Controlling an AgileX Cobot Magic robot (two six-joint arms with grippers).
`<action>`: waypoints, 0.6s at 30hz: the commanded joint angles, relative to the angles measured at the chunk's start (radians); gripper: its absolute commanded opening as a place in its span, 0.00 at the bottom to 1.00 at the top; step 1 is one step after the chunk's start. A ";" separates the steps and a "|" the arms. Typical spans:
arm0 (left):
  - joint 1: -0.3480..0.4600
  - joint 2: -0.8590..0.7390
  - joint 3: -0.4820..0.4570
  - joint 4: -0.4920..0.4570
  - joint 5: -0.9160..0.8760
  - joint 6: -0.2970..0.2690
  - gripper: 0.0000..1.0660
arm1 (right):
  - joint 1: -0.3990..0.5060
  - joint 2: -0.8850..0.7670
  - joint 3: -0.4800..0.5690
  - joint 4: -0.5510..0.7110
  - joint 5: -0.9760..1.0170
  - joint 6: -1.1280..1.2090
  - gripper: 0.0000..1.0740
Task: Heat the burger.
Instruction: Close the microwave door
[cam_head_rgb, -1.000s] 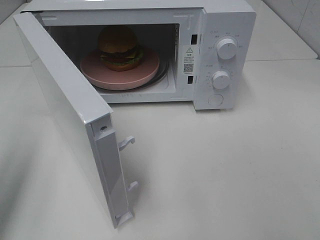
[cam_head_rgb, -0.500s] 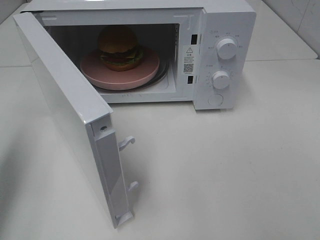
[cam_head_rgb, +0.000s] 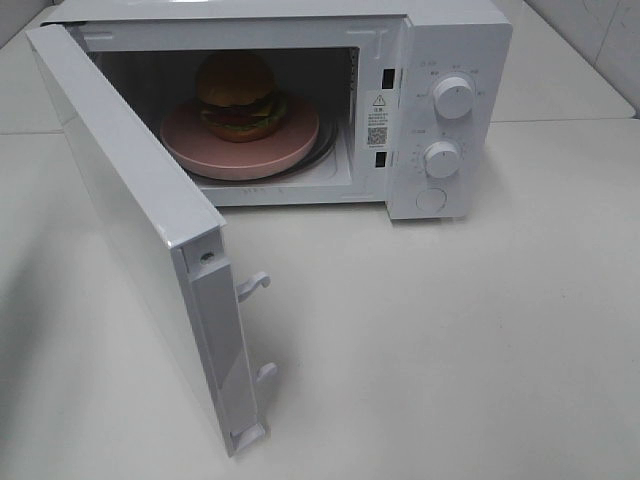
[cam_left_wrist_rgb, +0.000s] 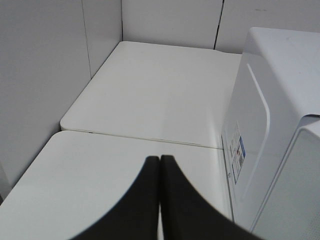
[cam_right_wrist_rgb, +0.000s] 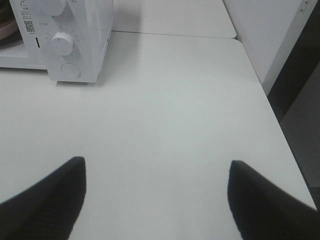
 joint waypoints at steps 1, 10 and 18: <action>-0.003 0.062 -0.006 0.100 -0.088 -0.102 0.00 | -0.003 -0.027 0.002 0.005 -0.008 -0.012 0.69; -0.003 0.193 -0.006 0.433 -0.252 -0.330 0.00 | -0.003 -0.027 0.002 0.005 -0.008 -0.012 0.69; -0.003 0.250 -0.006 0.571 -0.278 -0.371 0.00 | -0.003 -0.027 0.002 0.005 -0.008 -0.012 0.69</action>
